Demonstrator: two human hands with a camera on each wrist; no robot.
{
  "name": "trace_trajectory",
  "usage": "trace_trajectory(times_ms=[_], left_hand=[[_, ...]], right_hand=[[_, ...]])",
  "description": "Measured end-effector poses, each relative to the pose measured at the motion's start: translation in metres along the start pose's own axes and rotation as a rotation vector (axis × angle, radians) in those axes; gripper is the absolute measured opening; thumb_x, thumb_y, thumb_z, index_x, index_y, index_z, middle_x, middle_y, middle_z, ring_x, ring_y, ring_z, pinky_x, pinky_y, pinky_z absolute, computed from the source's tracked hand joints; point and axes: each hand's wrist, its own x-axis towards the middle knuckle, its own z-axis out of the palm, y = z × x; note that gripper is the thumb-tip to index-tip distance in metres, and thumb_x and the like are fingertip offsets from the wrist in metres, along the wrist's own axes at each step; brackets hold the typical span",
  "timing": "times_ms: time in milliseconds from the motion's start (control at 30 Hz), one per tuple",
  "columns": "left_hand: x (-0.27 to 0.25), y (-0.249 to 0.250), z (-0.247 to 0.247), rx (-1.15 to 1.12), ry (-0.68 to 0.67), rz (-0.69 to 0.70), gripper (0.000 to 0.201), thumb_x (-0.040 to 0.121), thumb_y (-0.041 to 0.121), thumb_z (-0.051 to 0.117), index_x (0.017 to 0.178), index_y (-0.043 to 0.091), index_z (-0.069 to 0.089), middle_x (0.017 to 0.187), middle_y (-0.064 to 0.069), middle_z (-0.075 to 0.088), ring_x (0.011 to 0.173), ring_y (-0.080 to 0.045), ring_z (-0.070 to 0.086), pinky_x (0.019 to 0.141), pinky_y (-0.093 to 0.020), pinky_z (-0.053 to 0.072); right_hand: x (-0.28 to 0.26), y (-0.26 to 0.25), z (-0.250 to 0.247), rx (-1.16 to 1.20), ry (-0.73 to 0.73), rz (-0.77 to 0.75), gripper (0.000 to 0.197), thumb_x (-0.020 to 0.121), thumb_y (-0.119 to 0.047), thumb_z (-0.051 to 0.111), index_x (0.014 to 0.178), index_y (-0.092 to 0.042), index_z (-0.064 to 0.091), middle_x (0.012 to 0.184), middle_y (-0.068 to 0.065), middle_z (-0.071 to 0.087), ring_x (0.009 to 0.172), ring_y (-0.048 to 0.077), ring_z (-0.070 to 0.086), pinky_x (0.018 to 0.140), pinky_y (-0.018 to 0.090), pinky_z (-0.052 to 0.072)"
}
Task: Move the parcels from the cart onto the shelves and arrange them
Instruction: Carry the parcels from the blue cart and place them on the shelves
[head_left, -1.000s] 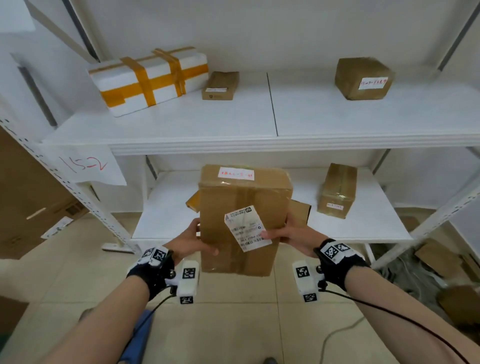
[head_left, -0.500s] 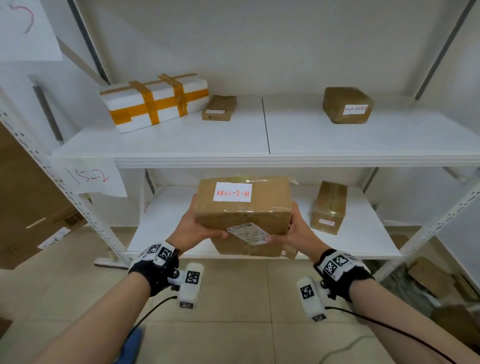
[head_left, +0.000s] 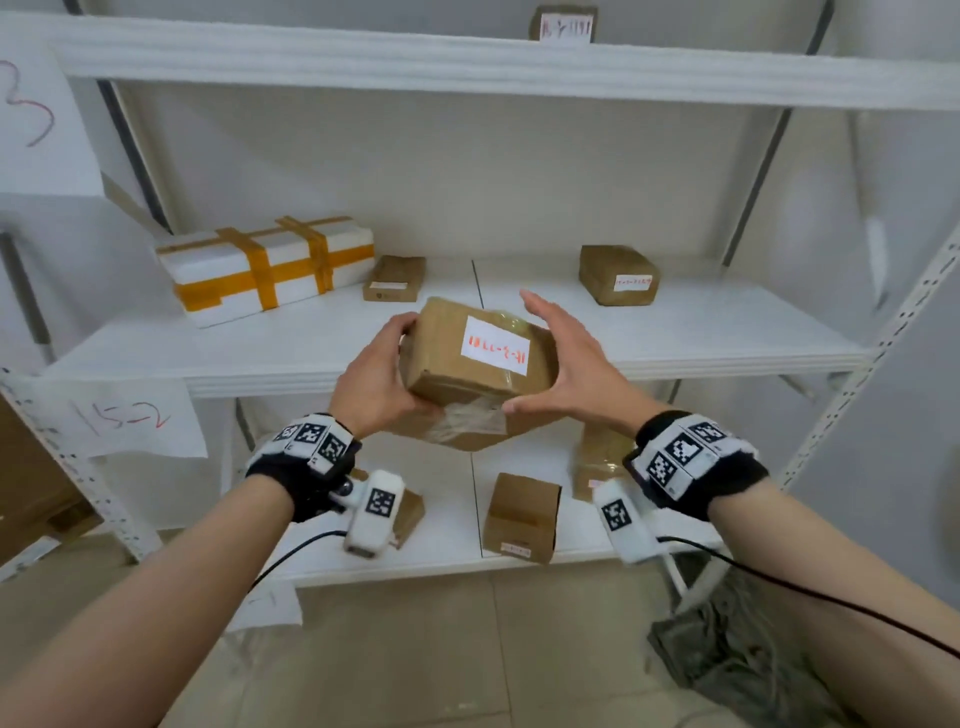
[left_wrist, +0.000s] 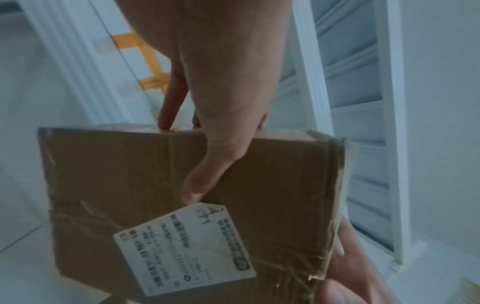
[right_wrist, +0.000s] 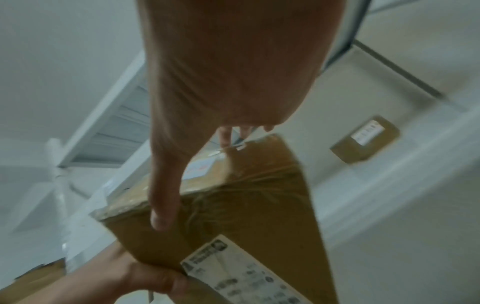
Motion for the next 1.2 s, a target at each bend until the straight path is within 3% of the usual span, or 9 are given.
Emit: trace_trajectory(times_ms=[167, 333, 500, 667, 733, 833, 933, 1100, 1200], left_hand=[[0.026, 0.033, -0.033, 0.107, -0.065, 0.061, 0.117, 0.031, 0.054, 0.084, 0.135, 0.038, 0.033, 0.133, 0.012, 0.053, 0.119, -0.017, 0.055, 0.095, -0.048, 0.047], [0.054, 0.065, -0.094, 0.127, -0.105, 0.114, 0.118, 0.037, 0.036, 0.095, 0.138, 0.030, 0.036, 0.132, 0.006, 0.053, 0.120, -0.014, 0.050, 0.103, -0.042, 0.045], [0.073, 0.112, -0.165, 0.112, -0.072, 0.200, 0.109, 0.052, 0.024, 0.095, 0.144, 0.027, 0.036, 0.137, 0.003, 0.049, 0.124, -0.014, 0.047, 0.106, -0.036, 0.041], [0.089, 0.149, -0.224, 0.155, 0.181, 0.306, 0.094, 0.064, 0.044, 0.086, 0.143, 0.031, 0.038, 0.143, 0.003, 0.043, 0.132, -0.013, 0.039, 0.105, -0.029, 0.033], [0.096, 0.161, -0.239, 0.200, 0.331, 0.359, 0.091, 0.066, 0.045, 0.084, 0.143, 0.030, 0.040, 0.145, 0.002, 0.038, 0.135, -0.015, 0.034, 0.110, -0.031, 0.029], [0.110, 0.172, -0.254, 0.233, 0.471, 0.417, 0.090, 0.067, 0.035, 0.085, 0.144, 0.028, 0.040, 0.152, 0.000, 0.027, 0.140, -0.018, 0.027, 0.113, -0.029, 0.021], [0.124, 0.176, -0.262, 0.310, 0.466, 0.400, 0.087, 0.070, 0.033, 0.084, 0.144, 0.028, 0.040, 0.156, -0.002, 0.022, 0.143, -0.020, 0.023, 0.116, -0.033, 0.018], [0.152, 0.168, -0.264, 0.341, 0.361, 0.362, 0.055, 0.078, 0.051, 0.072, 0.126, 0.024, 0.061, 0.140, -0.005, 0.042, 0.133, -0.023, 0.037, 0.112, -0.036, 0.028], [0.163, 0.159, -0.260, 0.323, 0.306, 0.322, 0.058, 0.080, 0.069, 0.057, 0.122, 0.029, 0.065, 0.135, -0.003, 0.046, 0.131, -0.022, 0.038, 0.111, -0.039, 0.029]], right_hand=[[0.032, -0.042, -0.024, -0.191, -0.078, -0.042, 0.126, 0.061, -0.050, 0.088, 0.156, -0.038, 0.008, 0.143, 0.004, 0.044, 0.126, 0.025, 0.045, 0.110, 0.052, 0.038], [0.051, -0.079, -0.062, 0.076, -0.045, -0.049, 0.117, 0.070, -0.026, 0.090, 0.156, -0.036, 0.011, 0.120, -0.009, 0.047, 0.102, 0.012, 0.058, 0.086, 0.028, 0.055], [0.078, -0.112, -0.096, 0.325, 0.071, -0.062, 0.116, 0.058, -0.040, 0.089, 0.151, -0.048, 0.021, 0.128, 0.005, 0.051, 0.116, 0.023, 0.059, 0.099, 0.037, 0.053], [0.110, -0.137, -0.123, 0.607, 0.214, -0.047, 0.114, 0.053, -0.044, 0.093, 0.150, -0.039, 0.034, 0.141, 0.006, 0.054, 0.129, 0.018, 0.053, 0.101, 0.041, 0.049], [0.124, -0.147, -0.127, 0.716, 0.271, -0.016, 0.112, 0.054, -0.042, 0.091, 0.151, -0.030, 0.036, 0.125, 0.003, 0.068, 0.110, 0.016, 0.067, 0.087, 0.044, 0.057], [0.146, -0.164, -0.132, 0.866, 0.367, 0.021, 0.093, 0.065, -0.041, 0.082, 0.147, -0.021, 0.043, 0.109, -0.004, 0.073, 0.087, 0.013, 0.072, 0.061, 0.031, 0.057], [0.171, -0.179, -0.131, 1.013, 0.405, 0.107, 0.077, 0.078, -0.044, 0.078, 0.142, -0.015, 0.049, 0.093, -0.003, 0.074, 0.062, 0.014, 0.071, 0.044, 0.023, 0.052], [0.223, -0.197, -0.127, 1.128, 0.433, 0.199, 0.073, 0.078, -0.047, 0.077, 0.139, -0.016, 0.051, 0.124, 0.017, 0.069, 0.100, 0.031, 0.073, 0.073, 0.041, 0.062], [0.243, -0.206, -0.119, 1.135, 0.482, 0.287, 0.077, 0.078, -0.039, 0.078, 0.142, -0.011, 0.045, 0.122, 0.019, 0.068, 0.072, 0.031, 0.076, 0.055, 0.043, 0.060]])
